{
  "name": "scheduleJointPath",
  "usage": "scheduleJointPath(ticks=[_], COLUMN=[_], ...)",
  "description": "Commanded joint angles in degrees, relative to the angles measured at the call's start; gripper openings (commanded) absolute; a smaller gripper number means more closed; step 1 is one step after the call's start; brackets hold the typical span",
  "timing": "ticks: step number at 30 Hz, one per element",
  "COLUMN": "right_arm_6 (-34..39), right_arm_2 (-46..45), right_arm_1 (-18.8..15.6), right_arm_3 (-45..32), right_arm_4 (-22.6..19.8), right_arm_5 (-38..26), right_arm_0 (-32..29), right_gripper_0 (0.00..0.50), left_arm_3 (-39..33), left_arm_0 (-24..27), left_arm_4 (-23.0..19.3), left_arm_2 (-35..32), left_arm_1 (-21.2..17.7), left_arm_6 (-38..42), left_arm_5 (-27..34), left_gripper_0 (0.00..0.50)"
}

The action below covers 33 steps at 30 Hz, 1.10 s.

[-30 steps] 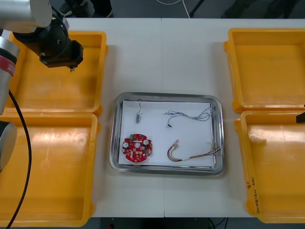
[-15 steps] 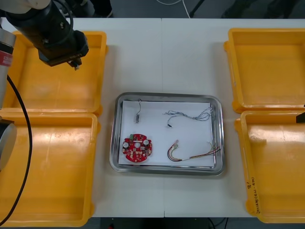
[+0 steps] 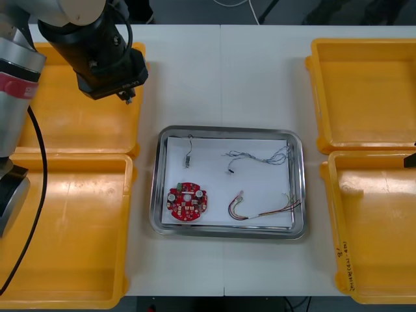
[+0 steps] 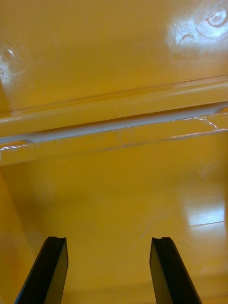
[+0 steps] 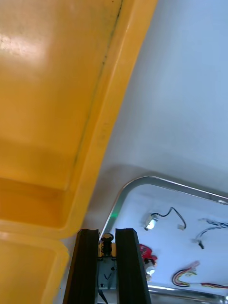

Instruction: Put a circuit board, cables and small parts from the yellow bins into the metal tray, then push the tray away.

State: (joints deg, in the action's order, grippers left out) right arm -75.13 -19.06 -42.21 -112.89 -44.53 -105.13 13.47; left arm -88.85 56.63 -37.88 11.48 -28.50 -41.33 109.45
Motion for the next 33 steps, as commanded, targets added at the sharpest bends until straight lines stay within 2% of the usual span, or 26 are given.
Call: scheduleJointPath(ticks=[1,11,16,21,28,33], right_arm_6=[2.18,1.92,1.57,0.69,-0.81,-1.77], right_arm_2=[-1.51,-1.51,-1.51,-1.51,-1.51,-1.42], right_arm_1=[-0.51,-0.51,-0.51,-0.51,-0.51,-0.51], right_arm_3=[-0.67,-0.58,-0.58,-0.67,-0.58,-0.67], right_arm_4=[-0.38,-0.38,-0.38,-0.38,-0.38,-0.38], right_arm_5=[-0.08,-0.16,-0.08,0.01,0.01,0.28], right_arm_0=[-0.29,-0.2,-0.2,-0.2,-0.2,-0.2], right_gripper_0=[0.5,0.5,0.5,0.5,0.5,0.5], left_arm_3=[-4.05,-7.3,-7.21,-6.86,-5.54,-2.38], left_arm_0=[1.73,-1.52,-3.02,-4.77,-6.88,-8.11], left_arm_4=[0.44,5.45,7.38,9.4,11.6,13.27], left_arm_2=[2.67,7.42,11.81,17.17,20.34,22.1], left_arm_1=[3.02,11.01,13.04,14.44,16.73,18.04], left_arm_6=[-0.24,0.03,0.11,0.9,1.7,1.78], left_arm_5=[0.55,0.55,0.55,-2.93,-6.79,-12.07], left_gripper_0=[0.0,0.0,0.0,0.0,0.0,0.0])
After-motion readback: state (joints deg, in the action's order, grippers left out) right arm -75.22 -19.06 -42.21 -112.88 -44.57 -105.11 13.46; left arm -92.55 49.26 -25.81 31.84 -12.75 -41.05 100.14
